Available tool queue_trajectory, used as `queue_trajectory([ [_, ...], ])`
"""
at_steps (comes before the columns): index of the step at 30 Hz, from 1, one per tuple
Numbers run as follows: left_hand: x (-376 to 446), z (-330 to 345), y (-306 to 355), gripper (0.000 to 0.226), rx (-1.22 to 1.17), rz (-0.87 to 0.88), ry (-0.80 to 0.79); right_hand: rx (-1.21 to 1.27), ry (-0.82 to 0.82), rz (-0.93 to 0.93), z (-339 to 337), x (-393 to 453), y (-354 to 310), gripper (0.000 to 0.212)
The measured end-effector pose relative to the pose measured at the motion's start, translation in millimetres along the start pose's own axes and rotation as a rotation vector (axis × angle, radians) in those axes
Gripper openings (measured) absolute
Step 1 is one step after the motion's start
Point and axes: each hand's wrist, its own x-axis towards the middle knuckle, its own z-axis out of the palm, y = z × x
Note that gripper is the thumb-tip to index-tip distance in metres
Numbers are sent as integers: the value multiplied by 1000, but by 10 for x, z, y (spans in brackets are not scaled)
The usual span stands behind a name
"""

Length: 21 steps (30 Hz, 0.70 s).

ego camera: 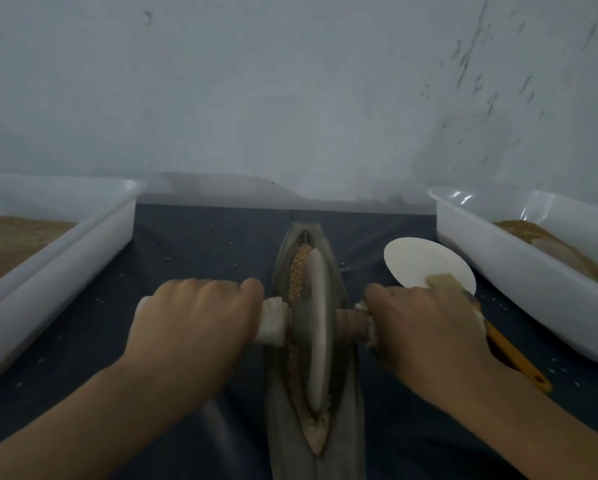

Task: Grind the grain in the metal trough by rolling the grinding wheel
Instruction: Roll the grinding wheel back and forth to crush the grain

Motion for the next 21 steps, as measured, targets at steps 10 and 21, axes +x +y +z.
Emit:
queue_trajectory([
  [10, 796, 406, -101, 23, 20, -144, 95, -90, -82, 111, 404, 780, 188, 23],
  [21, 32, 67, 4, 58, -69, 32, 58, -4, 73, -15, -57, -10, -32, 46],
])
